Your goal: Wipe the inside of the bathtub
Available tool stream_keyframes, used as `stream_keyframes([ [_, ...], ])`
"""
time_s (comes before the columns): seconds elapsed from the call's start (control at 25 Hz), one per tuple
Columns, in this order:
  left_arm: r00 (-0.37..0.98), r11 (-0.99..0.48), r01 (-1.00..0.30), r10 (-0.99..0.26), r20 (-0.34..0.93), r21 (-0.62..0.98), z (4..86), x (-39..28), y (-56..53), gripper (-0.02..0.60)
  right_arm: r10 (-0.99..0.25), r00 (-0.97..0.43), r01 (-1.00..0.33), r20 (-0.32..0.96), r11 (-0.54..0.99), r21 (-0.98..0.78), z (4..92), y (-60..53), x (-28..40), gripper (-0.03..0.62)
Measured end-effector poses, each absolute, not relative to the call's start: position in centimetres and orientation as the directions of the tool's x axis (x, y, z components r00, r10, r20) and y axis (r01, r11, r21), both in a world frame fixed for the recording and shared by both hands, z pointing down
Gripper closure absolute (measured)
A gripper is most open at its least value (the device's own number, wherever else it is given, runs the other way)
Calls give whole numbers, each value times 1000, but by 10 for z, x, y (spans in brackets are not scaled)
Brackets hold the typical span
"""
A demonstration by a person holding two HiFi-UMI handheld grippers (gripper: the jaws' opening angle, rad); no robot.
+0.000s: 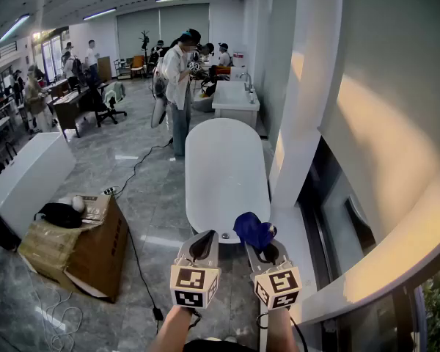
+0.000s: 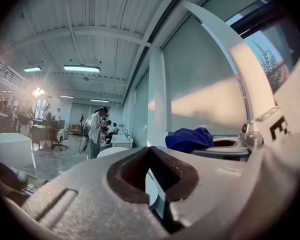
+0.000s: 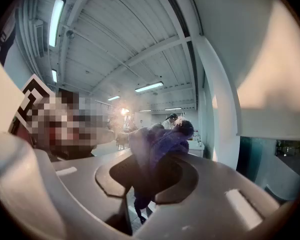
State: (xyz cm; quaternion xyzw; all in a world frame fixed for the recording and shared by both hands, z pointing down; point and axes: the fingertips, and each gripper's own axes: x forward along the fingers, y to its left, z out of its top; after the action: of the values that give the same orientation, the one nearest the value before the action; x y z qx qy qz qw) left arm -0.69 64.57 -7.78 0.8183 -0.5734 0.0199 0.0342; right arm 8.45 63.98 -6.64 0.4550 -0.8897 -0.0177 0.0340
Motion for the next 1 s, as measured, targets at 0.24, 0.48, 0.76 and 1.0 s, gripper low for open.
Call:
stream_keyframes([
  [0.24,333,-331,-943,-939,81,31,-73,16,653,577,-816,-574,-809,70,578,104,-59,643,105,505],
  [0.48,323,-322,-946,-944,71,22,-74,32,644,577,-795,-605,-786,40,605,128,-64,637,112,505],
  [0.76,319,-319,-948,-943,100,18,-64,46,643,577,-801,-597,-795,46,599,102,-54,635,133,503],
  [1.0,314,-315,-949,-943,111,3,-65,45,633,577,-797,-603,-794,36,604,76,-57,620,137,503],
])
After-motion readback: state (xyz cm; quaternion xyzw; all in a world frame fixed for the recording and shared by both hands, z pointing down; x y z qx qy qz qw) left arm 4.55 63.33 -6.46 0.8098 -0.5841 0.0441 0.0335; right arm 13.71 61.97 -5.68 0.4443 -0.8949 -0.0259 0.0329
